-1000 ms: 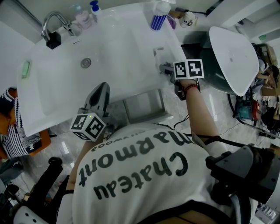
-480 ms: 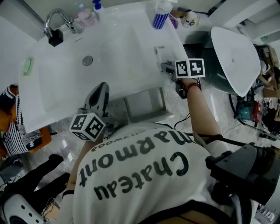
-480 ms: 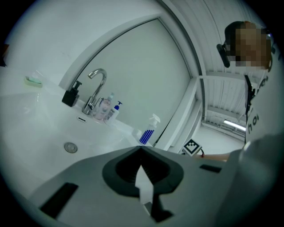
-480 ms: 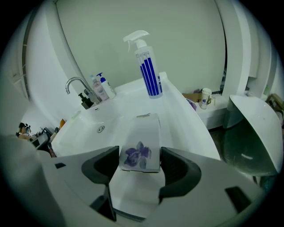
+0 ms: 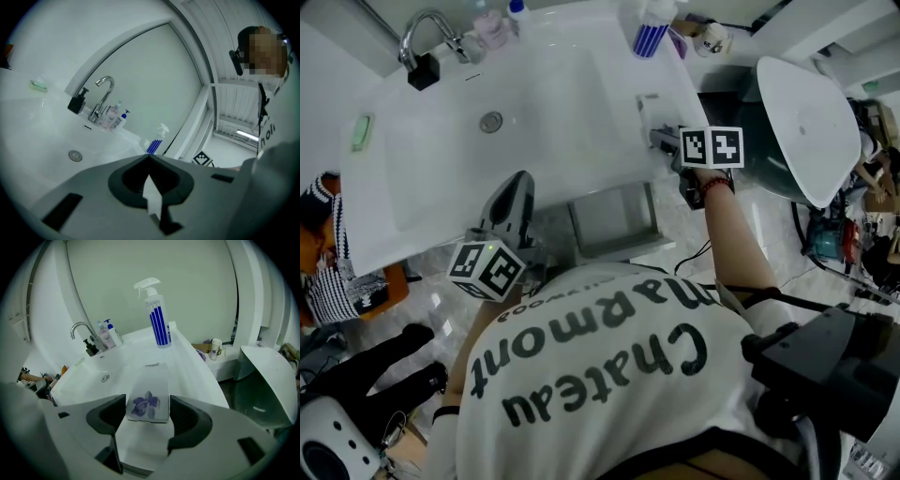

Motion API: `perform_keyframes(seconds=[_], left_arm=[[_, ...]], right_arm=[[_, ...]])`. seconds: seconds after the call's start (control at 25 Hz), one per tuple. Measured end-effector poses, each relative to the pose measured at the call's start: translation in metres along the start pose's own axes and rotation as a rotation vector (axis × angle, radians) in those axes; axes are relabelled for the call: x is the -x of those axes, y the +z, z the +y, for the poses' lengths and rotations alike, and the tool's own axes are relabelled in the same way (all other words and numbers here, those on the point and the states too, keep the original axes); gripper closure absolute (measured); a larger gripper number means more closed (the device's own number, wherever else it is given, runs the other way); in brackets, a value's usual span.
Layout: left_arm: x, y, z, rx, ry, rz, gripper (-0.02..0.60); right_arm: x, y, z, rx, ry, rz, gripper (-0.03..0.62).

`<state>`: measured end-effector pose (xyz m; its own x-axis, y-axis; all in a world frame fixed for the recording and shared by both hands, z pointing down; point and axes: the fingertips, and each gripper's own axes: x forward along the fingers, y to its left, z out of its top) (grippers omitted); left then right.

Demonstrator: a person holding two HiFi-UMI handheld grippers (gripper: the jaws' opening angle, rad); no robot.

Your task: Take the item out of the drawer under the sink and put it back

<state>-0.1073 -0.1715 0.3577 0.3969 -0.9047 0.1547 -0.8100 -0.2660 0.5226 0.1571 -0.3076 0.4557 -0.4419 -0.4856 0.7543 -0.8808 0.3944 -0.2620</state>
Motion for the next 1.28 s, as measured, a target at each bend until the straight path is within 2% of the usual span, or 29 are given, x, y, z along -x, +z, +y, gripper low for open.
perform_keyframes(seconds=[0.4, 0.64, 0.68, 0.76, 0.96, 1.28], left_arm=[[0.006, 0.000, 0.001, -0.009, 0.011, -0.011, 0.574], [0.008, 0.000, -0.004, -0.014, 0.005, -0.015, 0.574], [0.009, 0.001, -0.004, -0.013, 0.005, -0.018, 0.574], [0.011, 0.005, -0.004, -0.004, 0.009, -0.031, 0.574], [0.015, 0.017, -0.004, 0.005, 0.008, -0.067, 0.574], [0.022, 0.024, -0.004, 0.012, -0.003, -0.087, 0.574]], right_arm=[[0.007, 0.009, 0.001, 0.009, -0.008, -0.084, 0.293], [0.020, 0.021, 0.001, -0.028, 0.005, -0.163, 0.295], [0.024, 0.024, 0.001, -0.027, -0.001, -0.182, 0.303], [0.032, 0.031, 0.003, -0.019, -0.013, -0.217, 0.374], [0.049, 0.043, 0.016, 0.015, -0.019, -0.278, 0.478], [0.069, 0.052, 0.058, 0.049, 0.049, -0.345, 0.519]])
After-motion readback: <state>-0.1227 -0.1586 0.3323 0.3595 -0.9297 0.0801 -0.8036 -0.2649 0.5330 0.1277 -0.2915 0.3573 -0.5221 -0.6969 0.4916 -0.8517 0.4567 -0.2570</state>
